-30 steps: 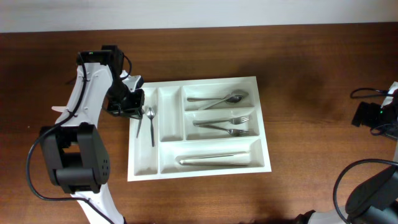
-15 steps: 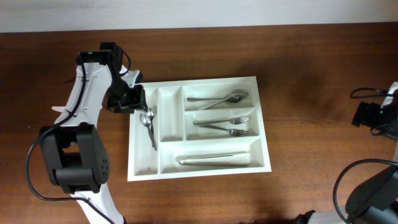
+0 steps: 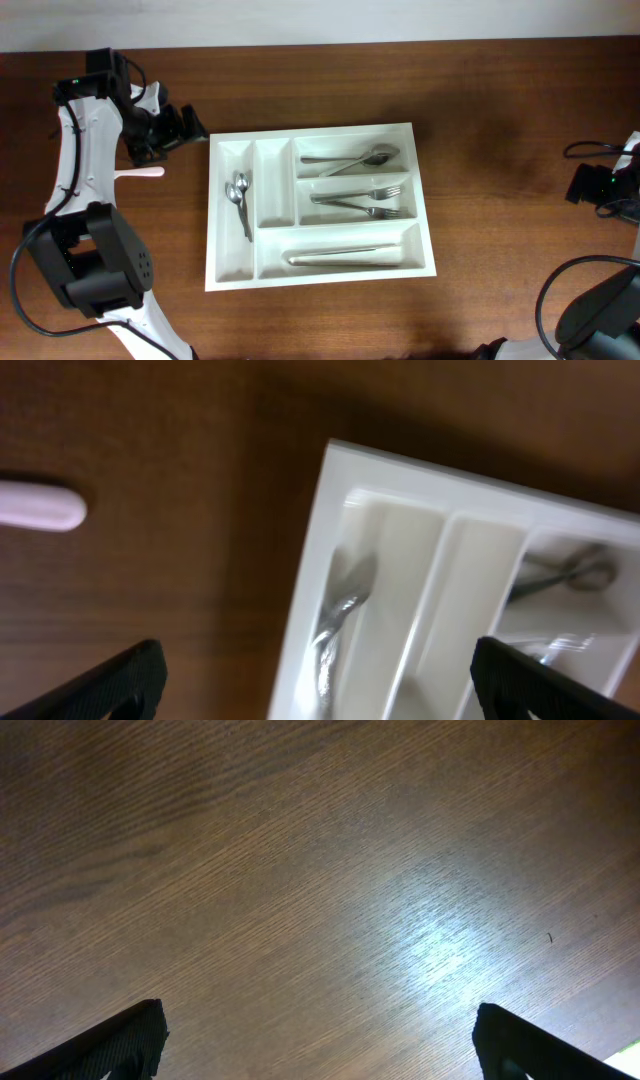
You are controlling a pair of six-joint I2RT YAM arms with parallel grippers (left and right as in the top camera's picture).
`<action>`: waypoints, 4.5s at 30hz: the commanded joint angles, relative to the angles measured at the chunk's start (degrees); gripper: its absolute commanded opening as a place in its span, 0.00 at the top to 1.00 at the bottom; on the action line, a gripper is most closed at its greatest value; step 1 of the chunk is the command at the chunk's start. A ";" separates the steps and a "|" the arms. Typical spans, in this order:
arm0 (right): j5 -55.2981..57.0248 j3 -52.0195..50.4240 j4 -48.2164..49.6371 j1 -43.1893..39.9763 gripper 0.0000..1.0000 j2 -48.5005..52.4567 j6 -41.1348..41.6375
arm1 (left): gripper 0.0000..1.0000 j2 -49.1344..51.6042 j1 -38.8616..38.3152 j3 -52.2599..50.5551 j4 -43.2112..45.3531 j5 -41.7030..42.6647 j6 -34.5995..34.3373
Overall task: Pack container
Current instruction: 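Retract the left gripper left over the white plastic knife, then lower the left gripper and grasp the white plastic knife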
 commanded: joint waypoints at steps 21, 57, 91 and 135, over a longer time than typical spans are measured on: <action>-0.07 -0.13 0.15 -0.26 0.01 -0.39 0.50 | 0.01 1.97 2.84 0.87 -2.89 -35.45 -69.75; -0.07 -0.13 0.15 -0.26 0.01 -0.39 0.50 | 0.01 13.84 10.99 0.87 3.93 -24.98 -63.71; -0.07 -0.13 0.15 -0.26 0.01 -0.39 0.50 | 0.01 17.59 12.41 0.87 3.39 -22.84 -64.81; -0.07 -0.13 0.15 -0.26 0.01 -0.39 0.50 | 0.98 17.51 12.55 0.90 2.67 -25.90 -59.06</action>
